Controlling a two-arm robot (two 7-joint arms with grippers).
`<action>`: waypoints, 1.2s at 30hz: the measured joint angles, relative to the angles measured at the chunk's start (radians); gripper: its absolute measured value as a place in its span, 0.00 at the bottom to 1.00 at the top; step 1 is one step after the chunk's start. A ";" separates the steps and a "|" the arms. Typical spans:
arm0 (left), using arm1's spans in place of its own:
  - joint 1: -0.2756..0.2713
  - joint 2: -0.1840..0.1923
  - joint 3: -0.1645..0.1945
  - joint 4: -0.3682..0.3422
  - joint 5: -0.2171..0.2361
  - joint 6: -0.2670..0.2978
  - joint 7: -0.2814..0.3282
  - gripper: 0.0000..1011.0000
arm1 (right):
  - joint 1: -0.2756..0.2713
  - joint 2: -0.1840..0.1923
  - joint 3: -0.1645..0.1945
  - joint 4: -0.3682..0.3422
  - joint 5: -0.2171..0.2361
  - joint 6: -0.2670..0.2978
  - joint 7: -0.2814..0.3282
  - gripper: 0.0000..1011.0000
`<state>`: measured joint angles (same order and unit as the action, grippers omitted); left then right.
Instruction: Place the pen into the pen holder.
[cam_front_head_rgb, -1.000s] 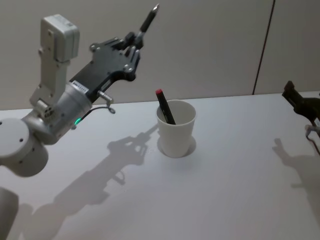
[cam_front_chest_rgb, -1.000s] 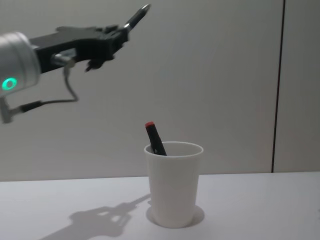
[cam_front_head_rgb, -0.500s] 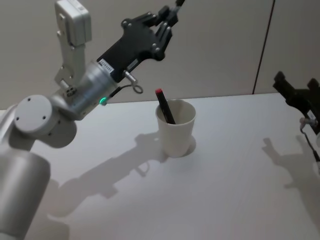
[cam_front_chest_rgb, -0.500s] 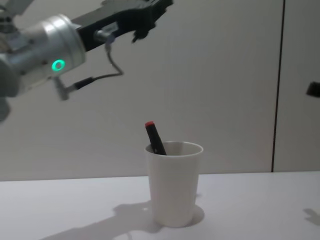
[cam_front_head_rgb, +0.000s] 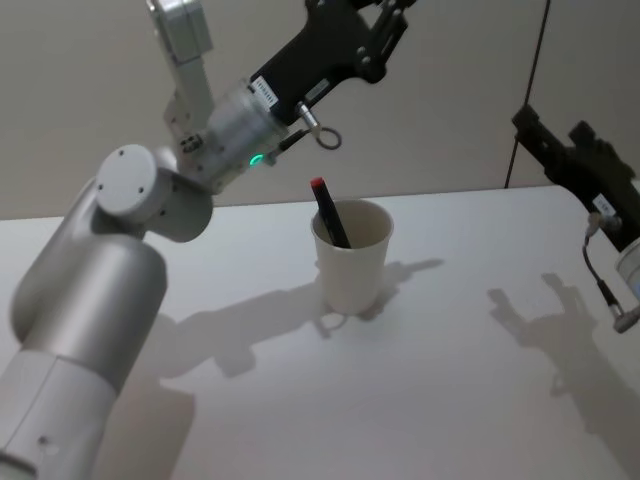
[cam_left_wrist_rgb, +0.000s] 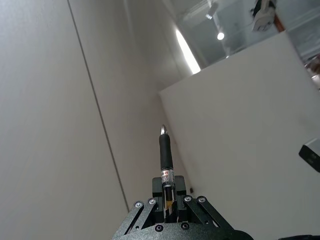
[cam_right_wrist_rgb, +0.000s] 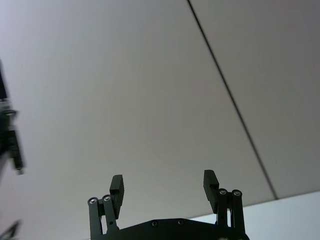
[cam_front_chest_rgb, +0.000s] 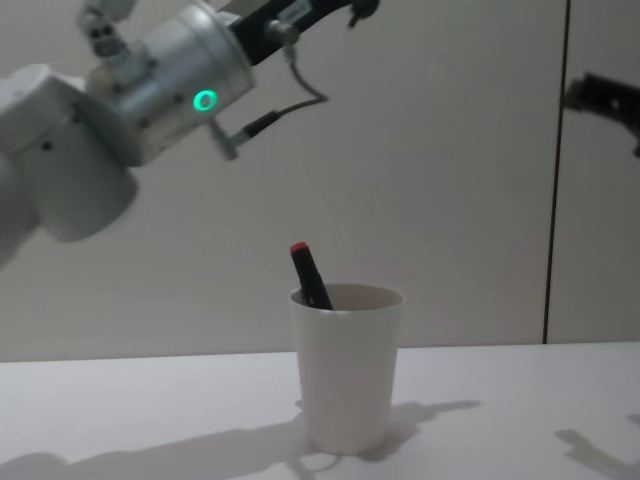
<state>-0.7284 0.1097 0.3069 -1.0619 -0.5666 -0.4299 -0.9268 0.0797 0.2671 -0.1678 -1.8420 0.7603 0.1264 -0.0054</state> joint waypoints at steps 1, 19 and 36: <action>-0.011 -0.007 0.002 0.018 -0.009 -0.009 -0.014 0.14 | 0.000 0.000 0.000 -0.003 0.010 0.000 0.009 0.99; -0.170 -0.093 0.020 0.275 -0.133 -0.135 -0.207 0.14 | -0.005 0.007 0.006 -0.104 0.250 0.002 0.234 0.99; -0.099 -0.042 -0.002 0.147 -0.018 -0.088 -0.061 0.14 | -0.012 0.034 0.003 -0.117 0.267 -0.010 0.243 0.99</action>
<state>-0.8278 0.0678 0.3052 -0.9145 -0.5842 -0.5175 -0.9880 0.0673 0.3006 -0.1643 -1.9589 1.0277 0.1163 0.2380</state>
